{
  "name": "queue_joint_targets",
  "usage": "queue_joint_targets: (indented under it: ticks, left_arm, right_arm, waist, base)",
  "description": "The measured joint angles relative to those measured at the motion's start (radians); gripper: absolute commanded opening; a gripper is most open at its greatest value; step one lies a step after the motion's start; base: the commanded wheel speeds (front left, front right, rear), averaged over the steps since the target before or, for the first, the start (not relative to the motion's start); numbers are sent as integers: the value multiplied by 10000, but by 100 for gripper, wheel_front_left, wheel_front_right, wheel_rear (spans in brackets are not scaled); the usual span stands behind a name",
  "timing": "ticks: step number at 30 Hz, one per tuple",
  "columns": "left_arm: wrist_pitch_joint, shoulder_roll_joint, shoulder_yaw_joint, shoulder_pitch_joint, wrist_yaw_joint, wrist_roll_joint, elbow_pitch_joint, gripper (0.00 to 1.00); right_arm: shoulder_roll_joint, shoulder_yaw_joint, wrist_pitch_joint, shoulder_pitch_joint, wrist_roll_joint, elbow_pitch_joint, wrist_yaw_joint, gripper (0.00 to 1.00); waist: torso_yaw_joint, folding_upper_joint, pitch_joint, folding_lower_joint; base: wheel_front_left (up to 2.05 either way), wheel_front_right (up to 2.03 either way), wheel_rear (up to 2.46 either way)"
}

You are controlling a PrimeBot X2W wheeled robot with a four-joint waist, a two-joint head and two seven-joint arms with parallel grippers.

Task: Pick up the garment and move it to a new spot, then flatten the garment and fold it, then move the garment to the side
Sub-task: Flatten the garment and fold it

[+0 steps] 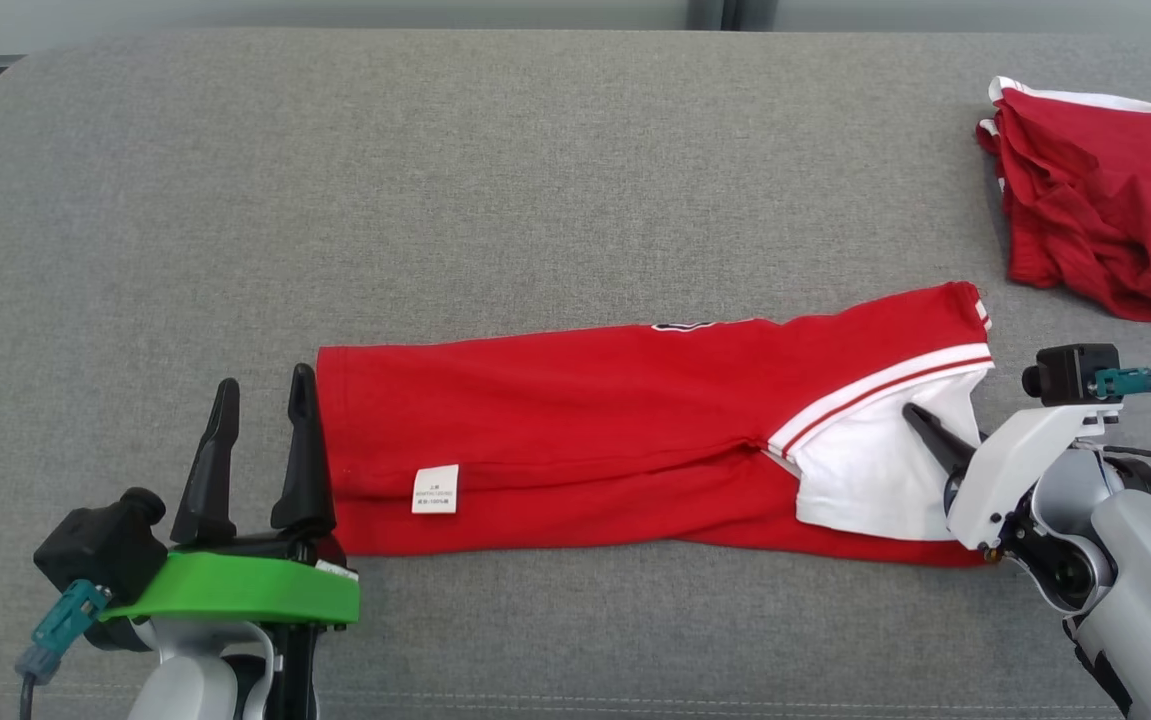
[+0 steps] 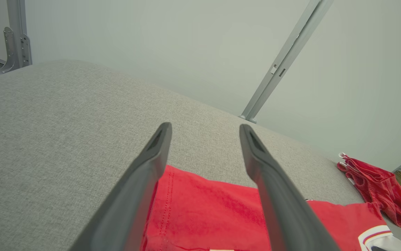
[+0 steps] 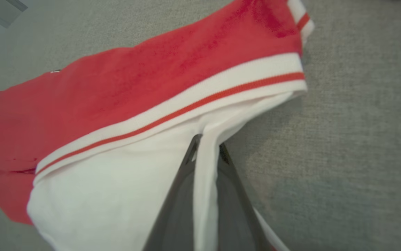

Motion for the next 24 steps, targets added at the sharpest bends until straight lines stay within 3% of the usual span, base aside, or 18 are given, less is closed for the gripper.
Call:
queue_joint_targets:
  ticks: [9,24]
  left_arm:
    - [0,-13,234,142,8,104,-128,100]
    - [2,-21,330,351,77,205,-188,100]
  right_arm:
    - [-500,31,-357,-525,-90,-173,13,0]
    - [-2094,2,-878,-941,-180,-1099,13,0]
  waist:
    - [-258,0,39,0]
    - [-1120,0,-193,0]
  base:
    - [0,0,0]
    - [0,0,0]
